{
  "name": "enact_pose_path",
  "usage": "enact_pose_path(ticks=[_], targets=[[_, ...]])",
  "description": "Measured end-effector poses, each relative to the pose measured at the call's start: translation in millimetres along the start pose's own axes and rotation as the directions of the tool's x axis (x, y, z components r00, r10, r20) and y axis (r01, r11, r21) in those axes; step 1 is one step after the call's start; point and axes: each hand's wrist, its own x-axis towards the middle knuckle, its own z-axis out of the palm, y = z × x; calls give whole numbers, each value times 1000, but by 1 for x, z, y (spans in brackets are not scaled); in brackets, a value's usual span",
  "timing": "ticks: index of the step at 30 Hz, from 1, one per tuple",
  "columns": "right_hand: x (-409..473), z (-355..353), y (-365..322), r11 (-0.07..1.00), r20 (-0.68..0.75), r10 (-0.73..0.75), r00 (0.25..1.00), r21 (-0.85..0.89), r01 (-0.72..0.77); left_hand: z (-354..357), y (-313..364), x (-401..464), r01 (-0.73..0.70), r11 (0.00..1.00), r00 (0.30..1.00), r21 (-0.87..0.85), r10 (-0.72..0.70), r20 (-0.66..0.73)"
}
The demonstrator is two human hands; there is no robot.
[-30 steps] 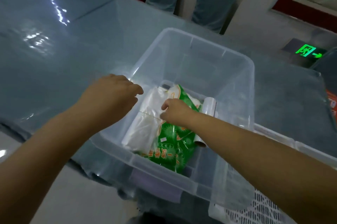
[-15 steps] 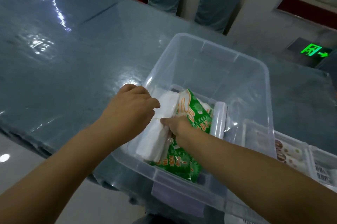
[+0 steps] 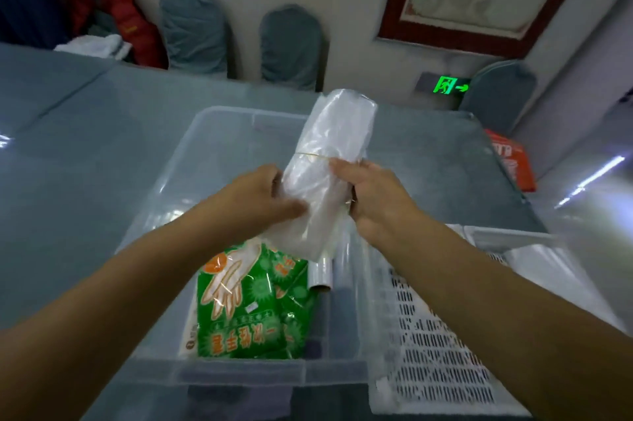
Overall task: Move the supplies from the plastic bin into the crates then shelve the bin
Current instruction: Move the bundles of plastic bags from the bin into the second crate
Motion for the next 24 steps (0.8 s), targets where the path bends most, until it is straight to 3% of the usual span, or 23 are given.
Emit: enact_pose_path(ticks=[4, 9, 14, 20, 22, 24], targets=[[-14, -66, -26, 997, -98, -47, 994, 53, 53, 45, 58, 10, -6, 948, 999, -317, 17, 32], [-32, -163, -48, 986, -164, -1, 987, 166, 29, 113, 126, 22, -13, 911, 991, -412, 65, 115], [-49, -272, -59, 980, -123, 59, 991, 195, -34, 213, 190, 41, -32, 963, 972, -267, 92, 218], [-64, -415, -60, 995, -470, -61, 881, -97, 17, 345, 221, 68, -73, 996, 906, -55, 89, 413], [-72, -455, -56, 981, -525, -104, 845, -194, 0, 382, 211, 70, -210, 969, 889, 128, 135, 438], [-83, -488, -52, 958, -560, -136, 817, -283, -35, 419, 201, 68, -378, 877, 848, 297, 199, 490]])
